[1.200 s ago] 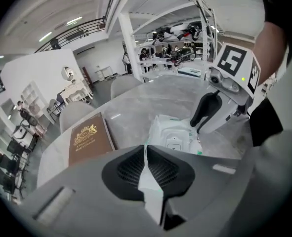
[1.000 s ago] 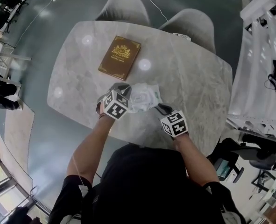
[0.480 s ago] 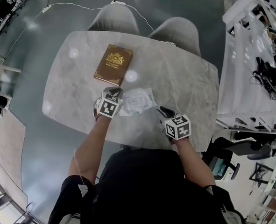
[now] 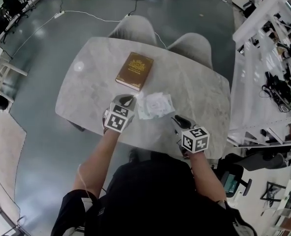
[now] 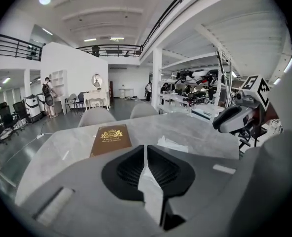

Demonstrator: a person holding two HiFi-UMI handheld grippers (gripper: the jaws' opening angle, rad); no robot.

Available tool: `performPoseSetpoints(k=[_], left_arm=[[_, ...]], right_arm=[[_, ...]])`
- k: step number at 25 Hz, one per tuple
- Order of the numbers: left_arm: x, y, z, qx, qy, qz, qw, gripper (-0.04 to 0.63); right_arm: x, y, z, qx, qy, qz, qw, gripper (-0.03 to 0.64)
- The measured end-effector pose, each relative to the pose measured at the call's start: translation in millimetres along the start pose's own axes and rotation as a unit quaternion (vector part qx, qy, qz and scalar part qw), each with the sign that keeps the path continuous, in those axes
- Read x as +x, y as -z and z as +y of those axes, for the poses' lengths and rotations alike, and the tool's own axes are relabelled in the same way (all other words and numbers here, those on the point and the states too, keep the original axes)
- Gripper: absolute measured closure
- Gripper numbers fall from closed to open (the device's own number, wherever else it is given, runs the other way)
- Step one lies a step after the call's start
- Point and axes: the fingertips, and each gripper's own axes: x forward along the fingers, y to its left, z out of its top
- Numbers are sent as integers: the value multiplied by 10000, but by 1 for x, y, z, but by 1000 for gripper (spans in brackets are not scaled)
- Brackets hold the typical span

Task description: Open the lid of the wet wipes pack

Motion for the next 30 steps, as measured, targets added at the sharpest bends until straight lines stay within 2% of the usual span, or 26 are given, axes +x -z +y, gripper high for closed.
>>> performPoseSetpoints(k=[6,12,19,30], left_arm=[[-45,-13,-2,-540,-30,-585,9968,566],[-76,-35,-18,-506,-24,-937,9943,566],[-89,-62,-40,-482,-161,-1031,9934,566],[-89,-95,-88,-613,-403,-1117,9910,566]], right_arm=[[-19,-9,29,-294,-12,-179,9994,533],[-42,-25,40,-494,-87,-489,9975,568],[-72,-41,27,-457,-216,-889,9948,611],[-143,-87,-26,-593,-430,-1704,9826,614]])
